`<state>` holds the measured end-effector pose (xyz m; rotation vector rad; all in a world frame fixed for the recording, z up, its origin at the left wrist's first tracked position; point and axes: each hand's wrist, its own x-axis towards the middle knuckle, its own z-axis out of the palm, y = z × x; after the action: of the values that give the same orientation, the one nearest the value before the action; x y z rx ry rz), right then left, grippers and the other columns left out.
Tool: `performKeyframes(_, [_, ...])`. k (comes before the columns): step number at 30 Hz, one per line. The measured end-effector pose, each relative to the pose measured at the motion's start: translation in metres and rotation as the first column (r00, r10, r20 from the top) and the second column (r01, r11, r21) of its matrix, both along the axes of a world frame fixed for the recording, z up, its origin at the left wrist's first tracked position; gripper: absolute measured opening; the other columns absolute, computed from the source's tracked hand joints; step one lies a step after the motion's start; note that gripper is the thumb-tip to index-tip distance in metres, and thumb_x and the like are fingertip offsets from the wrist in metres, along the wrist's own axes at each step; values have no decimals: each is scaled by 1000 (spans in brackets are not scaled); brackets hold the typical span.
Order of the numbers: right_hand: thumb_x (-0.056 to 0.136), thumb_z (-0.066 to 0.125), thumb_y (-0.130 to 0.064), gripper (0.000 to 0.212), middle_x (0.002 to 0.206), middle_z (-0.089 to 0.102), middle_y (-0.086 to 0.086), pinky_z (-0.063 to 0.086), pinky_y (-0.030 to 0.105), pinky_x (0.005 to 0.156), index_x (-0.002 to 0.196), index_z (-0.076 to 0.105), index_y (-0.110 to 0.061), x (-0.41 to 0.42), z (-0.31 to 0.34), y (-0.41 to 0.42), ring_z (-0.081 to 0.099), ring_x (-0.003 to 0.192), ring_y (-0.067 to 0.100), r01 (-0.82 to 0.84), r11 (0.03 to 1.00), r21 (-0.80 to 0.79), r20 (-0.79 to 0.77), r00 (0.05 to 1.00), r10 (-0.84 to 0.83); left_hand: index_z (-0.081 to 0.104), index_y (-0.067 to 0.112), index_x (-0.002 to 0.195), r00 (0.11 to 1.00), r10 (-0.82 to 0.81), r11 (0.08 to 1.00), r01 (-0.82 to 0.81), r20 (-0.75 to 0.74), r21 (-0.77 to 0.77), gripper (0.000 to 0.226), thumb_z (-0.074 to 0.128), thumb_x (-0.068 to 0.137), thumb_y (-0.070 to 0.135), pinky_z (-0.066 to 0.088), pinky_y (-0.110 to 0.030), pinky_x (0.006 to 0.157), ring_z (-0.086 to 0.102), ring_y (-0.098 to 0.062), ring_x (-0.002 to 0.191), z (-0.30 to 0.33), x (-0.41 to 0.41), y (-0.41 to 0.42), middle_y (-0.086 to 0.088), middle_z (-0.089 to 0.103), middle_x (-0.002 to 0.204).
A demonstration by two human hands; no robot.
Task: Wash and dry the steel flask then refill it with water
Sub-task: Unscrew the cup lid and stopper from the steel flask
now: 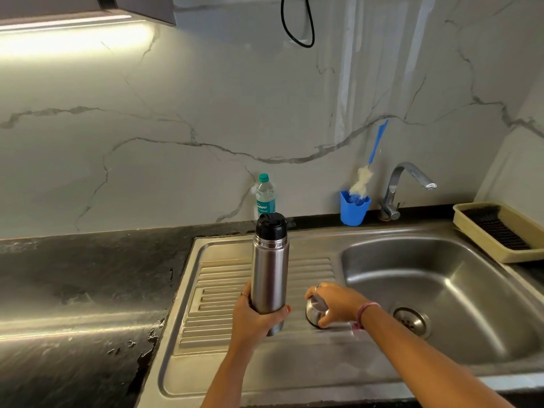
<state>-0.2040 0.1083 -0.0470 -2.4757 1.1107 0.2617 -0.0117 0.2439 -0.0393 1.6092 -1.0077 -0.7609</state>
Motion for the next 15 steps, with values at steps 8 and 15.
performKeyframes(8, [88, 66, -29, 57, 138, 49, 1, 43, 24, 98, 140, 43, -22, 13, 107, -6, 49, 124, 16, 12, 999, 32, 191, 981, -18, 56, 35, 119, 1000, 1, 1000, -1, -27, 12, 82, 95, 47, 30, 60, -37, 80, 68, -9, 90, 0, 0, 3, 8, 70, 103])
performKeyframes(15, [91, 42, -62, 56, 108, 68, -1, 50, 18, 52, 120, 56, -17, 36, 245, 19, 69, 68, 13, 76, 973, 217, 543, 819, -185, 55, 37, 123, 999, -2, 1000, 1, 40, 5, 86, 93, 45, 37, 61, -41, 78, 67, -8, 92, 3, 0, 5, 11, 68, 104])
